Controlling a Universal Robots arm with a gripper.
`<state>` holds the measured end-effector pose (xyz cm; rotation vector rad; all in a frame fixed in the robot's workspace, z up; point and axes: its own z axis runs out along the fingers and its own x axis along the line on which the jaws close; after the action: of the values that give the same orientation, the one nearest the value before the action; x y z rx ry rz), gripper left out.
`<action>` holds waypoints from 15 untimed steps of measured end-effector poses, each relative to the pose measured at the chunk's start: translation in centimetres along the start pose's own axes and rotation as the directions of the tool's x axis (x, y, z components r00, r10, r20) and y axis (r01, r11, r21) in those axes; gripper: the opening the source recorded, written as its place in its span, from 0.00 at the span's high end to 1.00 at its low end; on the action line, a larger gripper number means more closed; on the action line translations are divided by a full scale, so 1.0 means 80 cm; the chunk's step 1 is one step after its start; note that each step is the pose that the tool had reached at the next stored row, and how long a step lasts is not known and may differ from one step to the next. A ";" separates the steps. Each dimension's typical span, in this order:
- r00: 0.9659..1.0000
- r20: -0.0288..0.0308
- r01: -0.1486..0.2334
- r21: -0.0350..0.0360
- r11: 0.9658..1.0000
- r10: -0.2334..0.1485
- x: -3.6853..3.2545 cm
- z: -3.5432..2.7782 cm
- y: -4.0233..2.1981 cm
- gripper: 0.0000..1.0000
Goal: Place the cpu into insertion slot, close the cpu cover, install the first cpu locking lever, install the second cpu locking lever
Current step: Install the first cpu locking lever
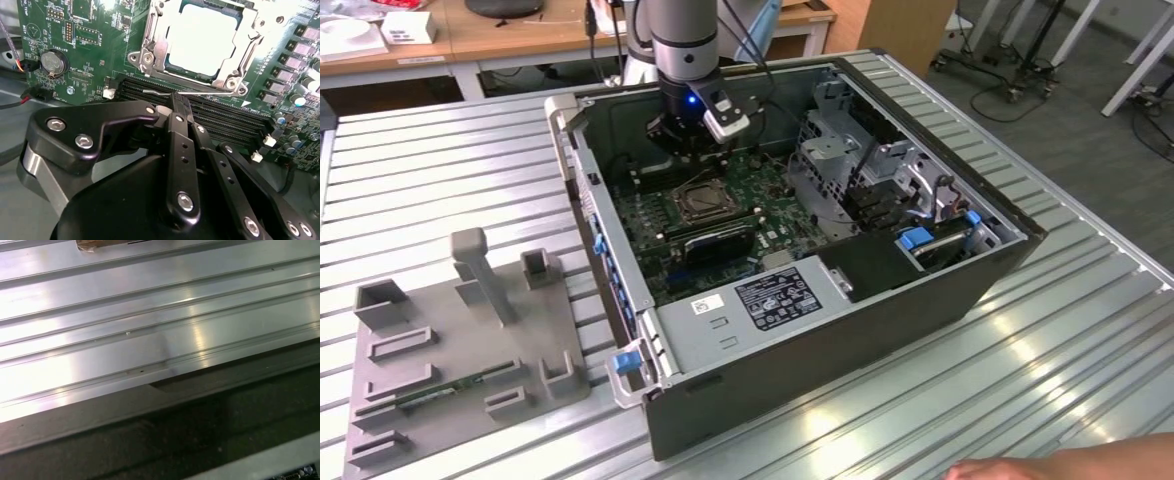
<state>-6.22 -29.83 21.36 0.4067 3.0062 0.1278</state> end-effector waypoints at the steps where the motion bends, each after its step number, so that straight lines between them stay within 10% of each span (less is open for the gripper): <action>1: 1.000 0.000 0.000 0.000 1.000 0.000 -0.0001 -0.0001 -0.0004 0.89; 15: 1.000 0.000 -0.001 -0.007 1.000 0.001 -0.0004 0.0028 -0.0025 0.89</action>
<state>-6.22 -30.02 21.12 0.4074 3.0045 0.1388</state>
